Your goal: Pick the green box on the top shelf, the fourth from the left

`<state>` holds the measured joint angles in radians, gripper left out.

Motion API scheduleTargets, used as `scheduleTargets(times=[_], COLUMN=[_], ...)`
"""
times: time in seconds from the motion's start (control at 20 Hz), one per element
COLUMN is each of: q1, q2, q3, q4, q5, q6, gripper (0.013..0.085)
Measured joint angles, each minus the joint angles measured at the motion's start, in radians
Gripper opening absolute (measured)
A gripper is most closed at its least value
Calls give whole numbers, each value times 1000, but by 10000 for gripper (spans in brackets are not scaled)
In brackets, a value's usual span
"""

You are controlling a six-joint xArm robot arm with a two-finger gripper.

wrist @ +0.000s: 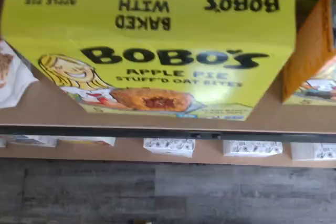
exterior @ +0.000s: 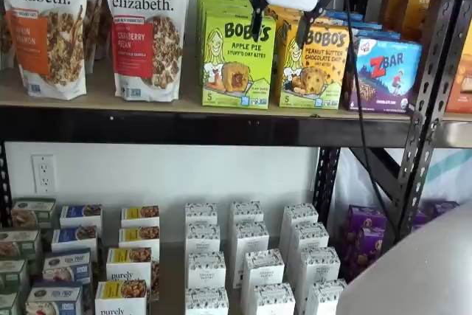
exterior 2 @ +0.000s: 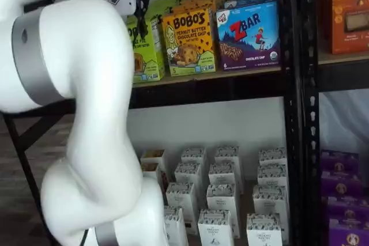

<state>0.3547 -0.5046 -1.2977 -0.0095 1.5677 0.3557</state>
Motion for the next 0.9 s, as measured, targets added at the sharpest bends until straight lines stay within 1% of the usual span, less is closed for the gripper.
scheduleTargets(times=[0.15,0.35,0.65,0.9], q1=[-5,-10,3,5], q2=[26,54,109,145], q3=[-23,-50,-105,-139], q4=[10,11,-21,-20], q5=[-2,-3,20,37], q6=[-5,-9,3,5], gripper=[850,850,850,850])
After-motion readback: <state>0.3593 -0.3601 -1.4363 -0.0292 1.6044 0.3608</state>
